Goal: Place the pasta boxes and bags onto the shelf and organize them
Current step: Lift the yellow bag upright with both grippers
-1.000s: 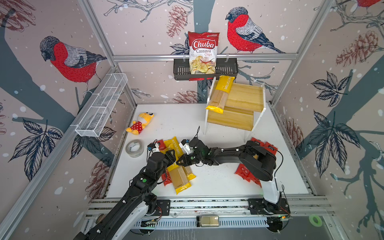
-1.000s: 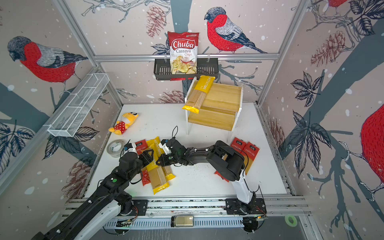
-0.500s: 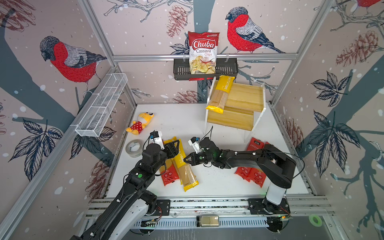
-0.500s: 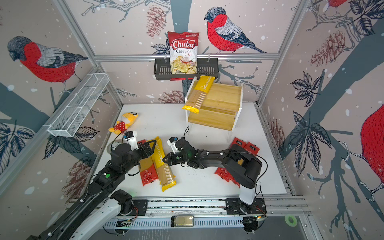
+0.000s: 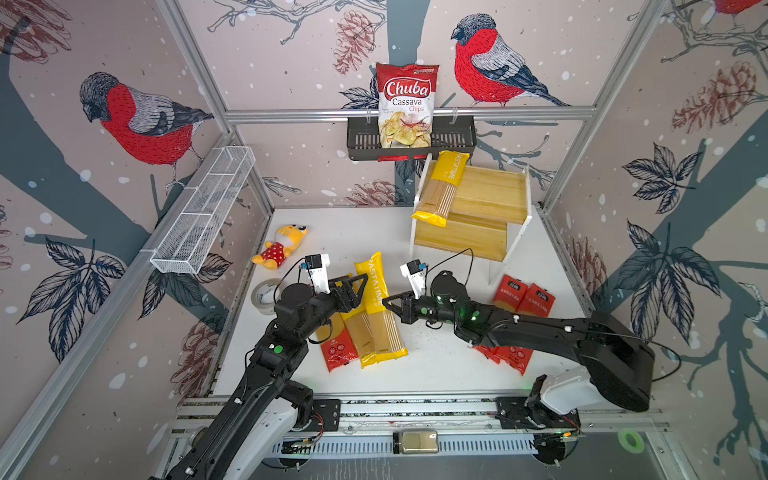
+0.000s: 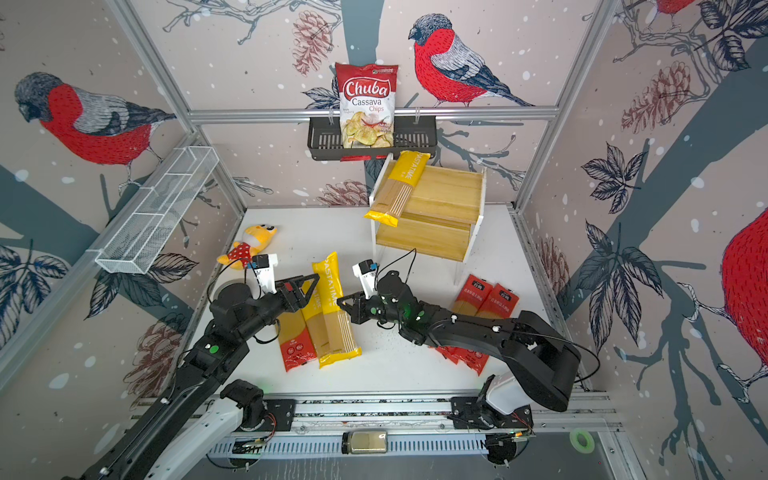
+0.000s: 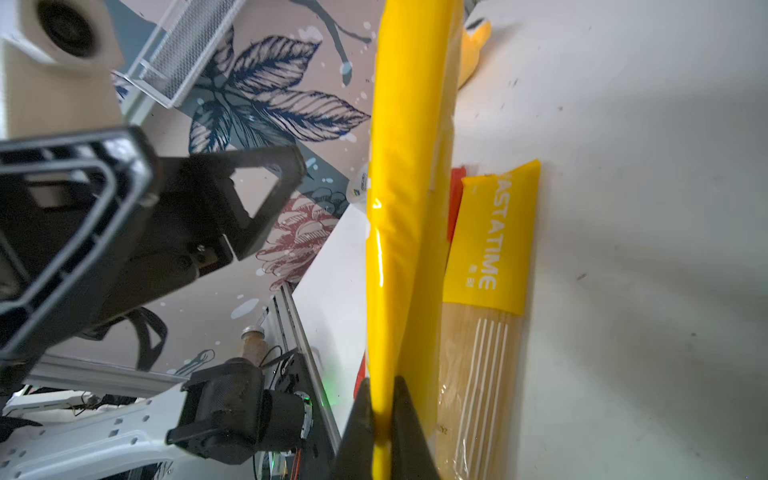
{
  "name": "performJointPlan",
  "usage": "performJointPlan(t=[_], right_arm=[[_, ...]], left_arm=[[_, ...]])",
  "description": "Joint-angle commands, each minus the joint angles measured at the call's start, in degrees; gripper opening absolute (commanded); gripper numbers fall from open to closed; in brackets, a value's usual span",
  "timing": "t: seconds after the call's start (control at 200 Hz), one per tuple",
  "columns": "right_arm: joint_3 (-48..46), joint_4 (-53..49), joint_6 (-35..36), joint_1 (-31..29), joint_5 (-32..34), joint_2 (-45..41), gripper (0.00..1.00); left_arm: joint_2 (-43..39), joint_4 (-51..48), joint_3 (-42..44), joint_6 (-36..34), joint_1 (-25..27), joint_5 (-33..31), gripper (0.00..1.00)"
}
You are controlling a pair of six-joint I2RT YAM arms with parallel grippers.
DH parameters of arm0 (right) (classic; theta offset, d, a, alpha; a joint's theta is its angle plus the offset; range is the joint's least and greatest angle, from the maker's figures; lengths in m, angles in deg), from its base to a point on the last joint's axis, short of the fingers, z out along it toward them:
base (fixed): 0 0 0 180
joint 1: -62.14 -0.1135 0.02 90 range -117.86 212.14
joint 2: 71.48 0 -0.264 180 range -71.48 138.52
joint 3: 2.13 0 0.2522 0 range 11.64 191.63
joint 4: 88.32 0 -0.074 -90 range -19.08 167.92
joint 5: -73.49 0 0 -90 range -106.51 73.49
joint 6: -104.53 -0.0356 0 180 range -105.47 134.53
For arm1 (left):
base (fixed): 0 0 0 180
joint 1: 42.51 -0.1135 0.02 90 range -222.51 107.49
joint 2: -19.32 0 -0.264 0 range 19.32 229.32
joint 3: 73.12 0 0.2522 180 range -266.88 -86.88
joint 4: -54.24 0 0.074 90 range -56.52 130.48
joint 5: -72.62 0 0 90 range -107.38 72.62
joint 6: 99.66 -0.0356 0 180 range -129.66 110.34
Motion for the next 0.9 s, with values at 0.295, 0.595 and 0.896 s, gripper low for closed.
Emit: performJointPlan(t=[0.295, 0.595, 0.896], right_arm=[[1.13, 3.79, 2.3, 1.51, 1.23, -11.79, 0.0], [3.11, 3.27, 4.01, 3.66, -2.85, -15.19, 0.0], [5.14, 1.1, 6.18, 4.5, -7.24, -16.94, 0.0]], left_arm=[[1.93, 20.28, 3.78, 6.09, -0.76, 15.78, 0.79], [9.05, 33.89, 2.3, 10.93, -0.78, 23.65, 0.78], [17.67, 46.27, 0.02, 15.47, -0.46, 29.02, 0.73]])
